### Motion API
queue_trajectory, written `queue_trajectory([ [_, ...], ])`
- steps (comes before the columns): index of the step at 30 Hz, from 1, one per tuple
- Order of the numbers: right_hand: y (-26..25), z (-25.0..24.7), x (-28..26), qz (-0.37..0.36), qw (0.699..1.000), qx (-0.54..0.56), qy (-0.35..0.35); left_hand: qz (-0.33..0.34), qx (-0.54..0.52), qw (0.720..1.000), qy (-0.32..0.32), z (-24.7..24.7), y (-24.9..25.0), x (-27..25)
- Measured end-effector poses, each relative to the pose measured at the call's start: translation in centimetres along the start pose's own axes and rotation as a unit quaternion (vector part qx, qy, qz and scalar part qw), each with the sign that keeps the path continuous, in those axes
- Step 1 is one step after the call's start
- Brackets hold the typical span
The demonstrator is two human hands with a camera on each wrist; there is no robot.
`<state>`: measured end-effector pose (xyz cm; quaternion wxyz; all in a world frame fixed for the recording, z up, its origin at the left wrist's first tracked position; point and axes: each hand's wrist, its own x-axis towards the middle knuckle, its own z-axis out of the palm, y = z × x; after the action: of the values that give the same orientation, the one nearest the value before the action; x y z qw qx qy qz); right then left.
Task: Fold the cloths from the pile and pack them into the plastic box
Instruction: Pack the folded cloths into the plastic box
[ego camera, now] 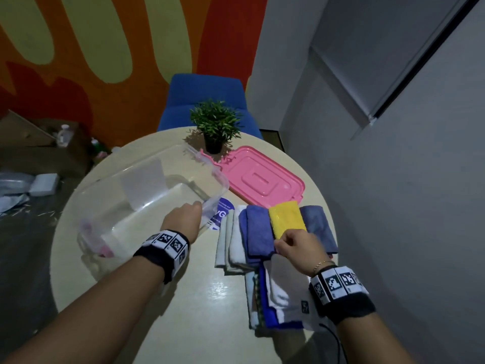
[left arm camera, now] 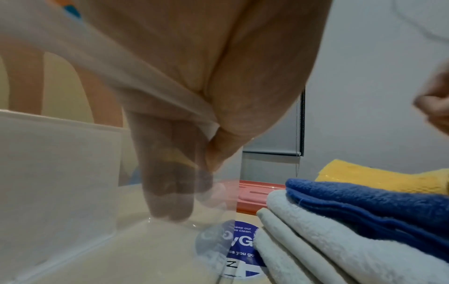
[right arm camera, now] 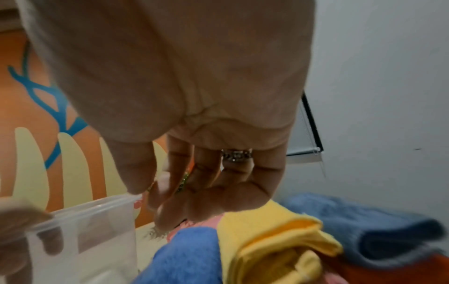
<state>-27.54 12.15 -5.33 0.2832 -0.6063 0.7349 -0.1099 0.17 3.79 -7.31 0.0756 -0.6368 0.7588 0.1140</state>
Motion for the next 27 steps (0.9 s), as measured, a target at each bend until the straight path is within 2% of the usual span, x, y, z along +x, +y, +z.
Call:
queue_trajectory([
  [3, 1.3, 0.6, -1.4, 0.009, 1.0, -0.009, -0.015, -0.02, -0.05, 0.998, 0.034, -0.1, 0.3, 0.9],
  [5, 1.9, 0.9, -1.8, 0.025, 0.999, -0.028, -0.008, -0.018, -0.094, 0.989, 0.111, -0.3, 1.2, 1.0],
  [7, 2.6, 1.2, -1.8, 0.035, 0.999, -0.036, -0.001, 0.027, -0.092, 0.973, 0.211, -0.7, 2.8, 0.3],
  [8, 2.7, 1.5, -1.8, 0.039, 0.999, -0.037, -0.004, 0.059, -0.104, 0.963, 0.242, -0.8, 3.8, -0.2],
  [9, 2.8, 1.7, -1.9, 0.041, 0.998, -0.039, -0.007, 0.087, -0.13, 0.957, 0.245, -0.6, 5.0, -0.9],
  [10, 2.8, 2.0, -1.9, 0.044, 0.998, -0.042, -0.008, 0.103, -0.16, 0.957, 0.218, -0.3, 6.0, -1.4],
  [12, 2.7, 2.3, -2.0, 0.045, 0.998, -0.043, 0.001, 0.092, -0.199, 0.969, 0.109, 1.3, 7.4, -1.6],
  [14, 2.3, 2.5, -1.7, 0.025, 0.999, -0.035, 0.021, 0.046, -0.256, 0.965, 0.02, 3.8, 7.8, -0.7],
  [16, 1.8, 2.6, -1.1, -0.016, 0.999, -0.017, 0.046, -0.023, -0.3, 0.953, -0.036, 7.0, 7.6, 0.8],
  [17, 1.6, 2.6, -0.6, -0.04, 0.997, -0.019, 0.058, -0.065, -0.331, 0.939, -0.06, 8.6, 7.6, 1.5],
  [18, 1.4, 2.7, 0.0, -0.058, 0.996, -0.032, 0.064, -0.11, -0.387, 0.912, -0.084, 9.9, 7.6, 2.1],
  [20, 1.1, 3.0, 1.4, -0.075, 0.994, -0.062, 0.047, -0.177, -0.534, 0.818, -0.118, 12.9, 7.6, 3.8],
  [21, 1.0, 3.3, 2.1, -0.076, 0.994, -0.075, 0.025, -0.199, -0.58, 0.781, -0.124, 14.7, 7.6, 5.0],
  [23, 0.9, 4.2, 3.0, -0.082, 0.989, -0.116, -0.035, -0.222, -0.614, 0.746, -0.135, 17.3, 7.7, 7.2],
  [25, 0.9, 5.2, 3.3, -0.092, 0.976, -0.178, -0.085, -0.232, -0.631, 0.726, -0.143, 17.8, 8.1, 8.1],
  [27, 0.9, 5.8, 3.4, -0.099, 0.966, -0.219, -0.098, -0.24, -0.641, 0.714, -0.151, 16.7, 8.7, 7.7],
])
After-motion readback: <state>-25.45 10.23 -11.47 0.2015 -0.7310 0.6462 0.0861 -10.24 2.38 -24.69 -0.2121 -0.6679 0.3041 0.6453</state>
